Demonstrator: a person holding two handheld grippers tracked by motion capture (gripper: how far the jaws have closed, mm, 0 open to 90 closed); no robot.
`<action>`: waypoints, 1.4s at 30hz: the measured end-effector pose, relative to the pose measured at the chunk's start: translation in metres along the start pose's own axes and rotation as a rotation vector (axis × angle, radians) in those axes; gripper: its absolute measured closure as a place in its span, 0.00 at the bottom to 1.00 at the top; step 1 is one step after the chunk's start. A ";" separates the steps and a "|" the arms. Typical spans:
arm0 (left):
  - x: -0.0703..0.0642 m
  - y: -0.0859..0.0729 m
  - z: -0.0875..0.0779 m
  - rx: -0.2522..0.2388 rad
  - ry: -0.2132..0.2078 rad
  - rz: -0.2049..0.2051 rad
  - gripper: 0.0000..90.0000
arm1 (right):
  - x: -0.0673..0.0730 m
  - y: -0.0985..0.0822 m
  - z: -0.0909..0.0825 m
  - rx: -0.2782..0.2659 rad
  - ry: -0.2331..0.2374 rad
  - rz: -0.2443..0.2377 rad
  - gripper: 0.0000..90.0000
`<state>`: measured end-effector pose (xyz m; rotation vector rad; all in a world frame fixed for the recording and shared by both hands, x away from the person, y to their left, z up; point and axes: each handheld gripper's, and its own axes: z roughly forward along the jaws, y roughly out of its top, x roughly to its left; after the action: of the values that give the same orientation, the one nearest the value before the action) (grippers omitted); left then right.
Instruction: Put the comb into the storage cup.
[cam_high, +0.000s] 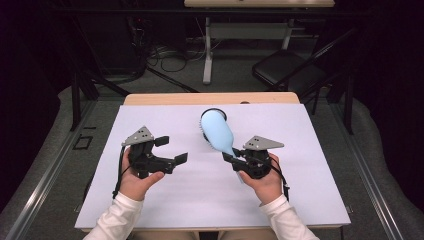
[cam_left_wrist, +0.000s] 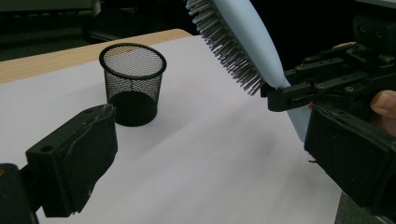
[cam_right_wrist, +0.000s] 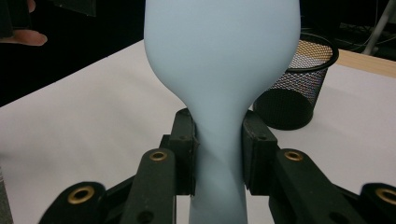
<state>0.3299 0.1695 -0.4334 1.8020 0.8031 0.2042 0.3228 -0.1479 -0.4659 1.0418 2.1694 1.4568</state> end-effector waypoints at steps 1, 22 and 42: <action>0.000 0.001 0.001 0.002 -0.004 0.001 0.03 | 0.000 0.000 0.000 0.000 0.000 0.000 0.77; -0.002 0.022 0.018 0.019 -0.038 -0.022 0.03 | 0.002 0.001 -0.001 -0.013 0.000 -0.003 0.77; -0.005 0.037 0.039 0.049 -0.057 -0.046 0.03 | 0.004 0.001 -0.001 -0.015 0.002 -0.008 0.77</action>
<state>0.3614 0.1302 -0.4138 1.8257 0.8137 0.1032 0.3199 -0.1458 -0.4645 1.0262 2.1579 1.4687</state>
